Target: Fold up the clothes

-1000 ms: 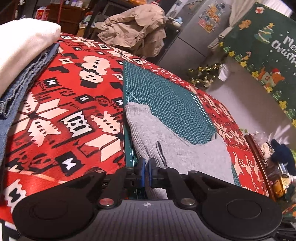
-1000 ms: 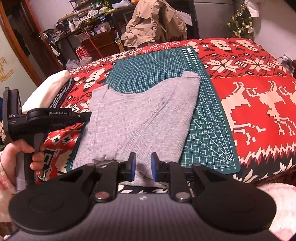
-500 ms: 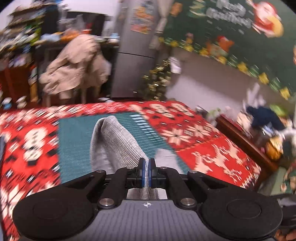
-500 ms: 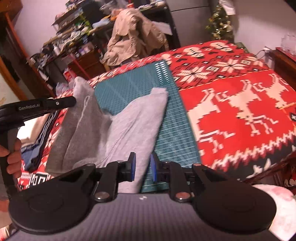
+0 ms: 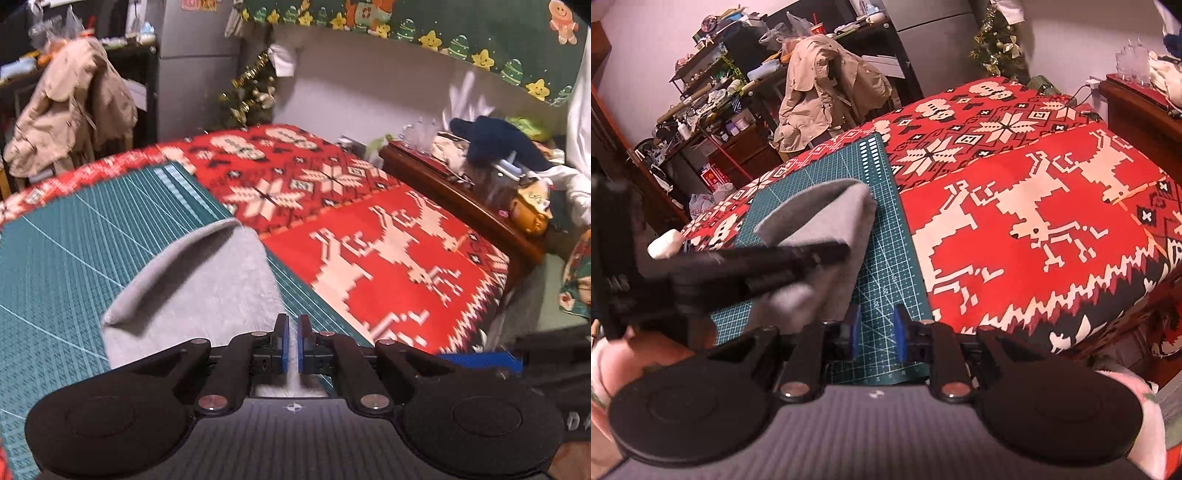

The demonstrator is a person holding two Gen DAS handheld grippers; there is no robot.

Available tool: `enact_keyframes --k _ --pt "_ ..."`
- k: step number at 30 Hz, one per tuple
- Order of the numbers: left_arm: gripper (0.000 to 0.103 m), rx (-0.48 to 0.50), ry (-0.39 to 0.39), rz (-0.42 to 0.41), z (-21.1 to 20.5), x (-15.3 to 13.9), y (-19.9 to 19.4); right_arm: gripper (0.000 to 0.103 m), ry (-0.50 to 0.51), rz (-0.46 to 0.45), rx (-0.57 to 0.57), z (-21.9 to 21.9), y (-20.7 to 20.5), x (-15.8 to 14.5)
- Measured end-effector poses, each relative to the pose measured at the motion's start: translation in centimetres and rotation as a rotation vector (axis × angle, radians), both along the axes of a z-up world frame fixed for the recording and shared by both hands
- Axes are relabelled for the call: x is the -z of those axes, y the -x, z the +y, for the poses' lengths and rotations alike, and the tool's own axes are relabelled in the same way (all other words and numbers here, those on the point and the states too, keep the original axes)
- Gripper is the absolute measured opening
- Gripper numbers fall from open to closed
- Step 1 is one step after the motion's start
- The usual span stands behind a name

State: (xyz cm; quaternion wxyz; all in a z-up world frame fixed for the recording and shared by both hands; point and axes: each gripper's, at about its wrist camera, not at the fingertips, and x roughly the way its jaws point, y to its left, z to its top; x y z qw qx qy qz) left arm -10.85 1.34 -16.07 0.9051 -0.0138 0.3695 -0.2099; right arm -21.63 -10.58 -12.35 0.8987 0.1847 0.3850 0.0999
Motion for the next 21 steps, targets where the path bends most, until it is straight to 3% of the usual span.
enact_keyframes --k 4,9,15,19,21 --pt "0.006 0.021 0.024 -0.003 1.3 -0.8 1.2 0.026 -0.046 0.01 0.0 -0.1 -0.9 0.6" --pt "0.016 0.034 0.127 0.015 4.4 -2.5 3.5 0.027 -0.158 0.037 -0.018 0.2 -1.7 1.3" --pt "0.017 0.007 0.242 0.069 8.4 -3.1 5.7 0.027 -0.309 0.085 -0.054 0.9 -1.7 2.3" --pt "0.014 0.016 0.233 0.112 8.8 -1.7 6.2 0.033 -0.369 0.118 -0.071 1.7 -1.9 3.2" --pt "0.01 0.049 0.214 0.118 8.4 -1.2 6.6 0.027 -0.36 0.141 -0.076 2.3 -2.1 3.8"
